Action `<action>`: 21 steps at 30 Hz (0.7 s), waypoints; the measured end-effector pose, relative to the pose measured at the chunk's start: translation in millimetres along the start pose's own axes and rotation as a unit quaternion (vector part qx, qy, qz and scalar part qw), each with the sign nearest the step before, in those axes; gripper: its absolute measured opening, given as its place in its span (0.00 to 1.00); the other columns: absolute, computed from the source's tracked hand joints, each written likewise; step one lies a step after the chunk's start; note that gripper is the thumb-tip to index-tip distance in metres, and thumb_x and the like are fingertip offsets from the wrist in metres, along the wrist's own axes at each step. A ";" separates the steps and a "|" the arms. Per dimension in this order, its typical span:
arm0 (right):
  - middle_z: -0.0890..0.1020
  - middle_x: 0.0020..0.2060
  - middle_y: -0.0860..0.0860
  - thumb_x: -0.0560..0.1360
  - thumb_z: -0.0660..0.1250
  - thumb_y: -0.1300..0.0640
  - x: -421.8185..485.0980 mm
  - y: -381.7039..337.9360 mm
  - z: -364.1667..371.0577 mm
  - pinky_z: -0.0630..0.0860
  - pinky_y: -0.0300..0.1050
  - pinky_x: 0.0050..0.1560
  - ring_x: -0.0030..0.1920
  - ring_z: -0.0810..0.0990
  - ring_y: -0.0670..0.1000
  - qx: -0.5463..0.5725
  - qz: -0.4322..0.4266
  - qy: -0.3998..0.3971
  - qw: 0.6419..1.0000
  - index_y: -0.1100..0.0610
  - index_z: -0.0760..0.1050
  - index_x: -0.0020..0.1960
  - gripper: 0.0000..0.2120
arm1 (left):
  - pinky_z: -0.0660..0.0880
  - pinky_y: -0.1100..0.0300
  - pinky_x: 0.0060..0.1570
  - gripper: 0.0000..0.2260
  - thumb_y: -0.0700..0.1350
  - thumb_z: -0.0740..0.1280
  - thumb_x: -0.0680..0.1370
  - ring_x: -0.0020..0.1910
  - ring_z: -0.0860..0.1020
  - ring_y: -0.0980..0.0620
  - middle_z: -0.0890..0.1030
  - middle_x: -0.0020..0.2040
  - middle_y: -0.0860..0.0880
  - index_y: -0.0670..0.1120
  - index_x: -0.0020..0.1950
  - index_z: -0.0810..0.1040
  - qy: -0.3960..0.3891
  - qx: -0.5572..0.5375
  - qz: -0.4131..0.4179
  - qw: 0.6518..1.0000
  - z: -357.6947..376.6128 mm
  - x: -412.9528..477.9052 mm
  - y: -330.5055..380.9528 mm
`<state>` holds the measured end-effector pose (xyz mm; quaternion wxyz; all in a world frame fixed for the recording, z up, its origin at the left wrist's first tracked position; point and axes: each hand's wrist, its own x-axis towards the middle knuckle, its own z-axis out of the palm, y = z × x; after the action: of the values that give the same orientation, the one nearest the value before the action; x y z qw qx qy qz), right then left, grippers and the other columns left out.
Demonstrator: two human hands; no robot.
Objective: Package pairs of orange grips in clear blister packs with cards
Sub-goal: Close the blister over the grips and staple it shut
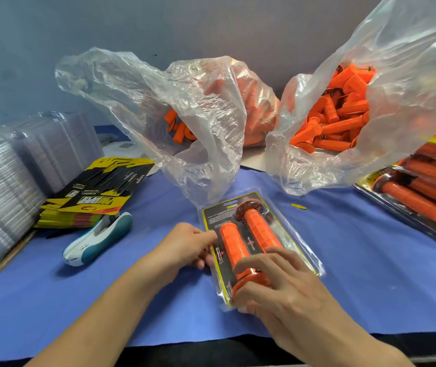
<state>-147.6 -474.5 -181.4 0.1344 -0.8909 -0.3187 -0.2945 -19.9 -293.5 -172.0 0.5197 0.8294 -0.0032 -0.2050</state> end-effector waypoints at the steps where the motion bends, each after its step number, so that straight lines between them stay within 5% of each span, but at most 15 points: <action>1: 0.77 0.56 0.44 0.73 0.65 0.57 -1.0 1.5 -0.2 0.69 0.45 0.63 0.51 0.78 0.47 -0.001 -0.002 -0.002 1.000 0.45 0.77 0.44 0.07 | 0.67 0.69 0.21 0.17 0.42 0.64 0.77 0.18 0.69 0.53 0.80 0.26 0.43 0.44 0.28 0.76 0.015 -0.003 -0.006 1.000 -1.5 4.1 0.0; 7: 0.72 0.66 0.45 0.73 0.71 0.56 -10.1 16.6 0.9 0.67 0.46 0.66 0.64 0.72 0.47 -0.007 0.007 -0.027 1.000 0.44 0.77 0.46 0.08 | 0.68 0.68 0.22 0.11 0.43 0.66 0.75 0.20 0.69 0.55 0.80 0.25 0.46 0.40 0.35 0.77 0.146 -0.043 -0.036 0.988 -31.0 23.8 -0.8; 14: 0.72 0.66 0.48 0.65 0.77 0.60 -17.5 35.4 -6.9 0.67 0.48 0.65 0.62 0.74 0.52 -0.060 0.079 -0.049 0.994 0.45 0.73 0.49 0.20 | 0.66 0.68 0.17 0.13 0.43 0.63 0.78 0.18 0.73 0.56 0.78 0.22 0.50 0.40 0.36 0.76 0.189 -0.084 -0.026 0.978 -40.7 24.6 -4.1; 18: 0.74 0.65 0.50 0.73 0.67 0.49 -22.2 34.8 -13.9 0.68 0.48 0.62 0.60 0.74 0.52 -0.080 0.123 -0.019 0.989 0.45 0.75 0.50 0.06 | 0.66 0.67 0.18 0.14 0.45 0.61 0.79 0.18 0.74 0.54 0.79 0.23 0.49 0.39 0.36 0.76 0.183 -0.068 -0.029 0.980 -43.3 23.3 -7.9; 21: 0.77 0.63 0.50 0.73 0.65 0.43 -17.7 26.6 -11.6 0.68 0.48 0.61 0.58 0.74 0.51 -0.090 0.132 0.001 0.987 0.48 0.78 0.45 0.09 | 0.68 0.67 0.19 0.15 0.45 0.60 0.79 0.19 0.75 0.53 0.79 0.24 0.49 0.39 0.37 0.77 0.167 -0.067 -0.041 0.983 -44.8 20.2 -9.9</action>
<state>-146.5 -508.3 -184.4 0.0916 -0.9333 -0.1699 -0.3030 12.0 -254.8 -170.6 0.5588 0.8144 0.1316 -0.0846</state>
